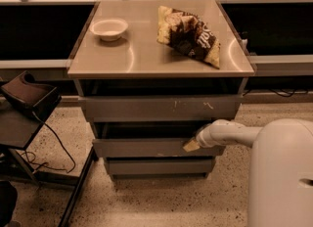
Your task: Open middle drawer
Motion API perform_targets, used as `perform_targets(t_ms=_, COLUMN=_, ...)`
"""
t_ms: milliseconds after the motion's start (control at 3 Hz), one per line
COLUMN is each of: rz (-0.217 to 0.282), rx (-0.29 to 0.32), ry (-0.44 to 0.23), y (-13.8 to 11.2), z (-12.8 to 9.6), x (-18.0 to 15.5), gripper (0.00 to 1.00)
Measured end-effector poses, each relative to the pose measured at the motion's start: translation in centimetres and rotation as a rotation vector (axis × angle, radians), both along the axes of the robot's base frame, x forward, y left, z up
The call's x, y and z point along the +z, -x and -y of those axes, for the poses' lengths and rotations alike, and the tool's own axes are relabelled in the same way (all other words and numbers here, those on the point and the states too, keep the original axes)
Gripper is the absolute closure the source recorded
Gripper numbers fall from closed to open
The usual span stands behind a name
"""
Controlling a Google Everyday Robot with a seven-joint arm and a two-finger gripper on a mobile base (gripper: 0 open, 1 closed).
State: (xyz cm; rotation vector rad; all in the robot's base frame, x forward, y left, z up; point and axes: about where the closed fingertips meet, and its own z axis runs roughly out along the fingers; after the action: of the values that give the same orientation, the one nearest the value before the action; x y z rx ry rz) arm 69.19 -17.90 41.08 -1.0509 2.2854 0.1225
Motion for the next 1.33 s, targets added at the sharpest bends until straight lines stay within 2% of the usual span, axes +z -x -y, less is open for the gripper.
perform_targets(t_ms=1333, rz=0.010, rx=-0.018, ry=-0.025, y=2.8, z=0.2, x=-0.4, gripper=1.00)
